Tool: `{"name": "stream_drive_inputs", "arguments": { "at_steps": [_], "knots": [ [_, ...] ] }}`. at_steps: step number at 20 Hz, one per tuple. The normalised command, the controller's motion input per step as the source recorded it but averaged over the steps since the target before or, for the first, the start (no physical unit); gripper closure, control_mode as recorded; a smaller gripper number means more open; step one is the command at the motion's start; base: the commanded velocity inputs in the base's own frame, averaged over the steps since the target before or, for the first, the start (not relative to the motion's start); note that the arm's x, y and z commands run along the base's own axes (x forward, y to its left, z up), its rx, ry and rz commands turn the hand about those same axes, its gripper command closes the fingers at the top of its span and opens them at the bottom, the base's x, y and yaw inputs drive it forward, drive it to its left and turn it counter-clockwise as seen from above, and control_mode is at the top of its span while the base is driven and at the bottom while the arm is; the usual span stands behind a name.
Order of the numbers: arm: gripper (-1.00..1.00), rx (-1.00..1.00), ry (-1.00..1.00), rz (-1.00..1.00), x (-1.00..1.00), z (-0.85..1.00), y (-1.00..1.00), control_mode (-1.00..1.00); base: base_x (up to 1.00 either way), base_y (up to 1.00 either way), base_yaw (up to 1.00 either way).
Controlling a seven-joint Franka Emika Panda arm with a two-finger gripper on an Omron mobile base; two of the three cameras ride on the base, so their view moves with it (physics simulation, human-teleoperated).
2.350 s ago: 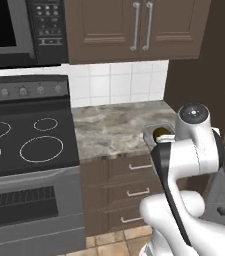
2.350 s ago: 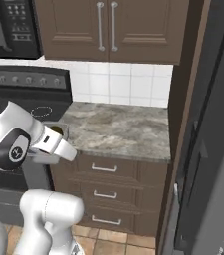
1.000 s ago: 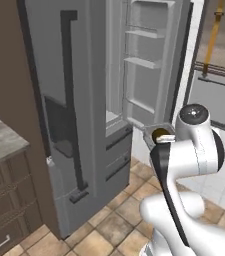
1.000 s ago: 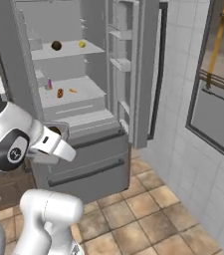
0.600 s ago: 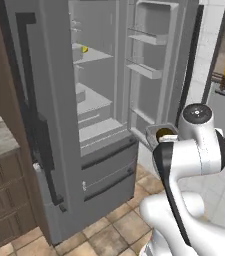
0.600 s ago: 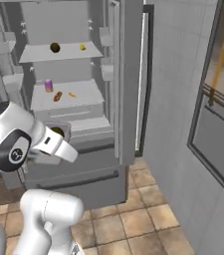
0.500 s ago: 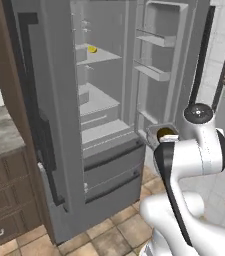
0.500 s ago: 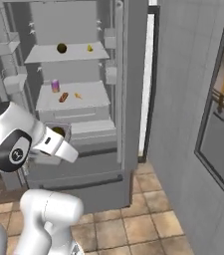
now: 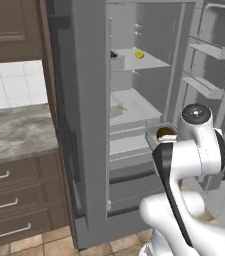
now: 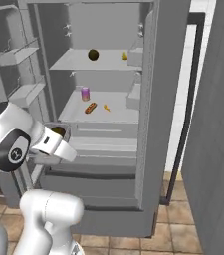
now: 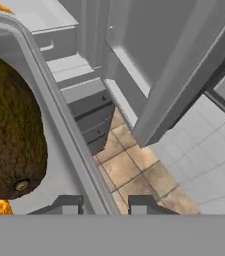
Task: Place the tupperware on the second highest shelf of the fridge. Make space for the tupperware among the existing items by rearranging them on the shelves if needed. Close the fridge door when finished.
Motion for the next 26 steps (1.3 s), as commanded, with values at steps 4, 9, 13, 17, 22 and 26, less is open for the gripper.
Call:
{"name": "stream_drive_inputs", "arguments": {
  "at_steps": [4,9,13,17,22,26],
  "knots": [
    [1.0,0.0,0.0,0.0,0.0,0.0,0.0,1.0,0.69,-0.45,0.27],
    [1.0,0.0,0.0,0.0,0.0,0.0,0.0,1.0,0.67,-0.43,0.15],
    [1.0,0.0,0.0,0.0,0.0,0.0,0.0,1.0,0.68,-0.17,0.06],
    [1.0,0.0,0.0,0.0,0.0,0.0,0.0,1.0,0.51,-0.07,0.05],
    [1.0,0.0,0.0,0.0,0.25,-0.45,0.0,-1.0,0.07,0.0,0.0],
    [1.0,0.0,-0.03,0.0,0.16,-0.55,-0.14,-1.0,0.0,0.0,0.0]
  ]
}}
